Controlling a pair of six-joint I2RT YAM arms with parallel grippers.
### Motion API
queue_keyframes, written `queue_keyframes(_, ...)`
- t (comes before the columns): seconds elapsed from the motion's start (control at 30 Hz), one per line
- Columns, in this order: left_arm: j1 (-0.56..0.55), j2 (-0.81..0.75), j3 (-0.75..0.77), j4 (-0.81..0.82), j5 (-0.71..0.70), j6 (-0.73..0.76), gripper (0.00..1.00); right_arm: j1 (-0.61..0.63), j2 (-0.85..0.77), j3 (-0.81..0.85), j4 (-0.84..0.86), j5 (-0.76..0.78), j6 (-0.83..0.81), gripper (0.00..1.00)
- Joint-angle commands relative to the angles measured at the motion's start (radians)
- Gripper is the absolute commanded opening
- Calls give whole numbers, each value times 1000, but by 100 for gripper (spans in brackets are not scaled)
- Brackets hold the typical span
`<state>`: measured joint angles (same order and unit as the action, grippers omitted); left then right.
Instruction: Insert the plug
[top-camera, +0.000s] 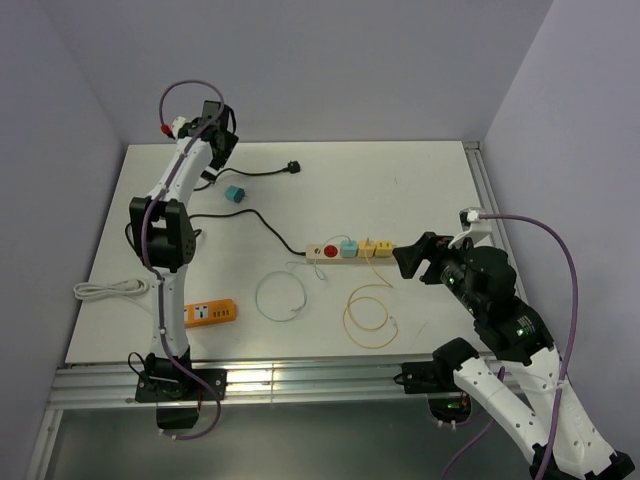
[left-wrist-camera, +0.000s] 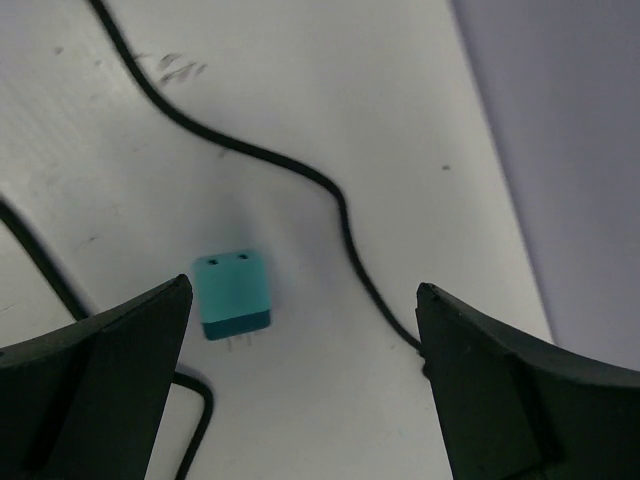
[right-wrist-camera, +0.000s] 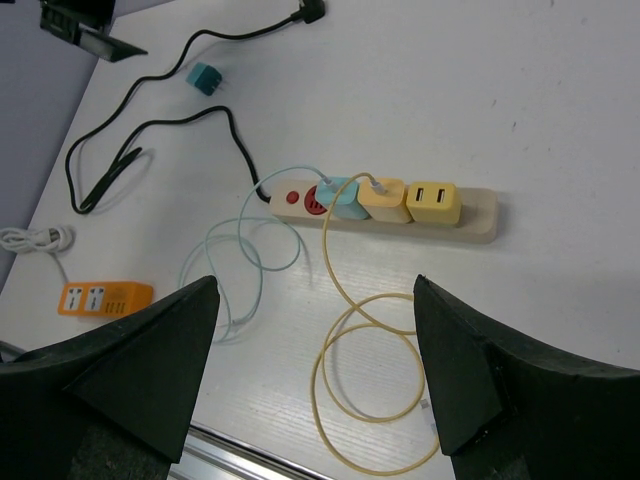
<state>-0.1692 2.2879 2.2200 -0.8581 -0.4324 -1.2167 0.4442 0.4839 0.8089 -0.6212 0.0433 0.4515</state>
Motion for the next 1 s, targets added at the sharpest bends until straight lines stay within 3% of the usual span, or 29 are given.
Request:
queue_keyframes(0.0, 25, -5, -48, -85, 17, -144, 100, -7, -11, -14, 44, 3, -11, 85)
queue_keyframes(0.23, 28, 56, -36, -125, 66, -240, 99, -7, -13, -24, 48, 4, -10, 85)
queue_keyframes(0.7, 27, 120, -80, -41, 155, -244, 99, -6, -19, -36, 51, 17, -10, 85)
queue_keyframes(0.97, 27, 139, -101, -16, 178, -245, 81, -7, -19, -31, 46, 24, -10, 85)
